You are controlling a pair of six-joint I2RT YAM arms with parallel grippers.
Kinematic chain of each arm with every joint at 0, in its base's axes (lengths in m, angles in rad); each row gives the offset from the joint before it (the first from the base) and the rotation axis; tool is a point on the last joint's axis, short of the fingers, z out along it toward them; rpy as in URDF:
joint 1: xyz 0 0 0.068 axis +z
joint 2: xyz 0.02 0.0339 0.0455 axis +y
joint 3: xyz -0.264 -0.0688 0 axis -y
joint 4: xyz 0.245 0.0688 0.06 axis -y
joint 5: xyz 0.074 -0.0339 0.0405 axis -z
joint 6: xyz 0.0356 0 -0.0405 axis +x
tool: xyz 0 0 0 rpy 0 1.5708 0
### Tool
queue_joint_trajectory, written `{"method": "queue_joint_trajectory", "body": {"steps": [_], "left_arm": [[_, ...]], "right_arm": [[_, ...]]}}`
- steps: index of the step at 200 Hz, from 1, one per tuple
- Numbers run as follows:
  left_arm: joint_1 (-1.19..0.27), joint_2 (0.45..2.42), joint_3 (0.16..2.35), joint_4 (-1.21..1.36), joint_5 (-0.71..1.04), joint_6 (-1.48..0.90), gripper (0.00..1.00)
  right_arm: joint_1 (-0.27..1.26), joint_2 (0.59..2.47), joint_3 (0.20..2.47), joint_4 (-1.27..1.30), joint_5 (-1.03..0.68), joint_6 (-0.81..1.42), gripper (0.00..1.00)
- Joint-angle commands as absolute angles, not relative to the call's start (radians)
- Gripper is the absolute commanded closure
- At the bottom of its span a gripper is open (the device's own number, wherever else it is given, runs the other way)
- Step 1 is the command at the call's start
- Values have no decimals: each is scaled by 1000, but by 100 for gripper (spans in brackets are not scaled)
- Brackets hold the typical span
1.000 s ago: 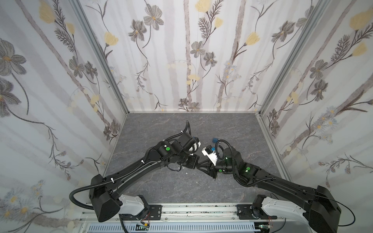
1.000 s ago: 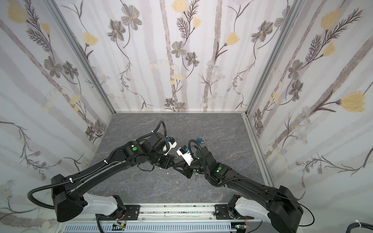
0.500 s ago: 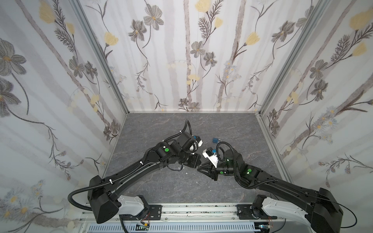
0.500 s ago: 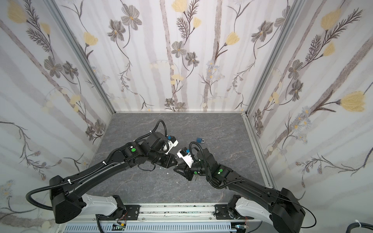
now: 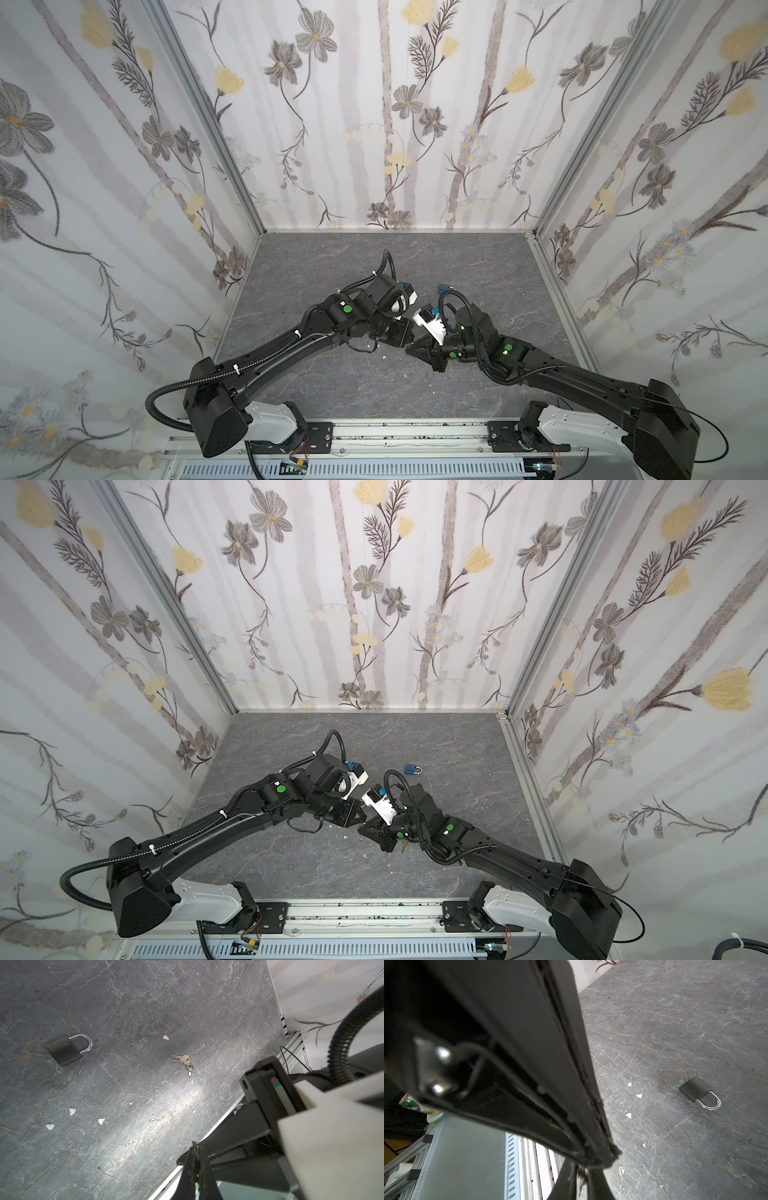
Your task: Unlock with the key
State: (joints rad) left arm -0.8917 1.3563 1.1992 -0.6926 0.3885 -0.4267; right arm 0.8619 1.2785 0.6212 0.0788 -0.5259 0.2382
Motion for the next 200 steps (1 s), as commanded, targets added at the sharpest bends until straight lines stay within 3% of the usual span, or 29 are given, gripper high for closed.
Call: {"method": "queue_joint_trajectory", "body": {"steps": [1,48,70,107,159,200], "left_arm": [[-895,1364,1192,-679,429,-434,97],[-896,1372,1184,-677,425,-435,97],[-905,1386,1183,-680,421,-434,97],[-907,1391,1177,-687,403,-431,98],[-907,1387,1177,-701,384,-424,98],[-907,1391,1178,-695,388,-425,98]], "right_arm": [[861,1284,641,138,-511,237,76],[862,1281,645,124,-514,233,87],[861,1292,654,103,-498,236,75],[860,1280,655,74,-483,228,72],[851,1264,664,0,-479,193,75],[847,1274,670,1,-494,190,86]]}}
